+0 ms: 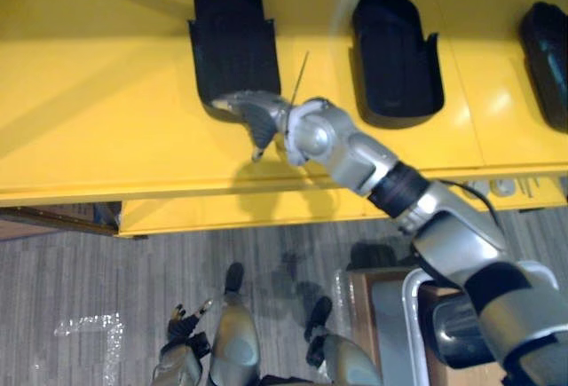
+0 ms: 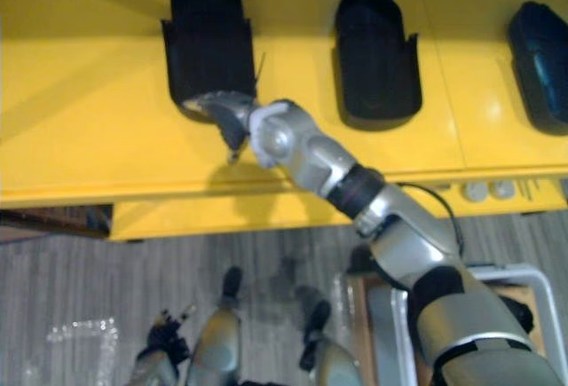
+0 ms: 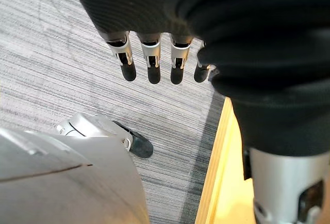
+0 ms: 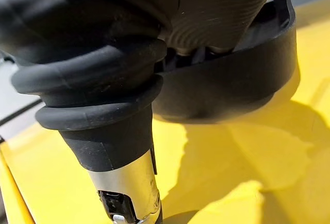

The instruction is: Walk over and take plastic housings, then place them on the shelf

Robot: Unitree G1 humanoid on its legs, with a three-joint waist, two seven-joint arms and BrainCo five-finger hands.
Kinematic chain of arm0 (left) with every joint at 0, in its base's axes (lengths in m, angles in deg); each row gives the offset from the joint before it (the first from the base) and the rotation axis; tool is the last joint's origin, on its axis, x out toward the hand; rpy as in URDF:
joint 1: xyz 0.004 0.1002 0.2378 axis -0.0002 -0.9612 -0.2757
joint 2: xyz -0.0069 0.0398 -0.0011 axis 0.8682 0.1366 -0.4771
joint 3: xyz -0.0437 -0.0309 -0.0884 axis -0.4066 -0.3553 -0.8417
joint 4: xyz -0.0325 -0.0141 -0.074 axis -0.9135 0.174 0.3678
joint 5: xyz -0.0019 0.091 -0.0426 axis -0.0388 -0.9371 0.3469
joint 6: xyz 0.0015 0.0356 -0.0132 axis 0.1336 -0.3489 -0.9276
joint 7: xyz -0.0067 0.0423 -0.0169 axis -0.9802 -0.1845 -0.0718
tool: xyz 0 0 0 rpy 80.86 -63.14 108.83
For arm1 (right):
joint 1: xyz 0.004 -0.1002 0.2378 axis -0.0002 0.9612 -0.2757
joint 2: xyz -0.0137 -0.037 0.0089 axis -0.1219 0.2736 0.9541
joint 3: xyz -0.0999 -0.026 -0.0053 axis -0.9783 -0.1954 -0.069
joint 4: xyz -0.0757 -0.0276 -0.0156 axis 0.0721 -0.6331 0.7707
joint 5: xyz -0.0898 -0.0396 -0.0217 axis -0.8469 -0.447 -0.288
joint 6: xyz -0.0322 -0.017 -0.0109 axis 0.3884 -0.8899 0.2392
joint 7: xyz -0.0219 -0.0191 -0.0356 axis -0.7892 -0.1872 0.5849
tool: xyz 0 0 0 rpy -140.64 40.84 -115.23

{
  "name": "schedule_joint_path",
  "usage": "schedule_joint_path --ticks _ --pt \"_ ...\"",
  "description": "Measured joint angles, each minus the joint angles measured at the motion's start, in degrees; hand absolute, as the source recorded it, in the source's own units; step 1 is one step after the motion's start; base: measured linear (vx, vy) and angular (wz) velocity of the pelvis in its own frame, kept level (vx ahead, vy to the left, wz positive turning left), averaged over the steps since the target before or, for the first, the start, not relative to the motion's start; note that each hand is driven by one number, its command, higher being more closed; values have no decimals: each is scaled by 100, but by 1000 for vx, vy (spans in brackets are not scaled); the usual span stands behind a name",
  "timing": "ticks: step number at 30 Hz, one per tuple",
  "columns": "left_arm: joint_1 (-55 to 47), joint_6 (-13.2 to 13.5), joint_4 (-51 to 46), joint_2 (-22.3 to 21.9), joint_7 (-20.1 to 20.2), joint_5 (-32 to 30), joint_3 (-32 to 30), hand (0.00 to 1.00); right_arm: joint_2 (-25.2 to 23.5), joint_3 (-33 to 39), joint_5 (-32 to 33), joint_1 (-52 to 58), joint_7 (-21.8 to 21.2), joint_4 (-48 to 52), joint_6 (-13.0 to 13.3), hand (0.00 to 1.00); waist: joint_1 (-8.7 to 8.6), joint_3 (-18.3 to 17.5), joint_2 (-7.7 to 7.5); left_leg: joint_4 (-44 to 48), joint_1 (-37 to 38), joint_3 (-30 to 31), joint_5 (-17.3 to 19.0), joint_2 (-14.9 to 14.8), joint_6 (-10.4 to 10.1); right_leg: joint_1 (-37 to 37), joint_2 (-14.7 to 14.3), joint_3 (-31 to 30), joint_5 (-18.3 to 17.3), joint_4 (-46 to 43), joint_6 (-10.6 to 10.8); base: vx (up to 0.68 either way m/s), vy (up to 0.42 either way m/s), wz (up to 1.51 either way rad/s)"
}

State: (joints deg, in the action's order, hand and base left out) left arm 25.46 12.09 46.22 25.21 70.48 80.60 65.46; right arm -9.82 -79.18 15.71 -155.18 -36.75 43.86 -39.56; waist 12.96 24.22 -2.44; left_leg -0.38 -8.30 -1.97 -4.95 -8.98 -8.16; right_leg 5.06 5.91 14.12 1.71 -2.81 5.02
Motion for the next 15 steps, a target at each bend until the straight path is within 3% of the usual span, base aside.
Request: schedule_joint_path --ticks 7,15 --pt "63 146 -10 -42 9 5 51 0 -93 24 -169 57 -100 161 -68 0 -130 87 154 66 -2 -17 37 26 41 -15 26 -12 -7 0 15 2 1 -1" --pt "64 179 -9 -43 126 36 160 0 -84 40 -214 176 299 146 25 0 -146 106 187 114 0 -17 63 85 72 -17 95 -13 -24 -58 40 0 0 0"
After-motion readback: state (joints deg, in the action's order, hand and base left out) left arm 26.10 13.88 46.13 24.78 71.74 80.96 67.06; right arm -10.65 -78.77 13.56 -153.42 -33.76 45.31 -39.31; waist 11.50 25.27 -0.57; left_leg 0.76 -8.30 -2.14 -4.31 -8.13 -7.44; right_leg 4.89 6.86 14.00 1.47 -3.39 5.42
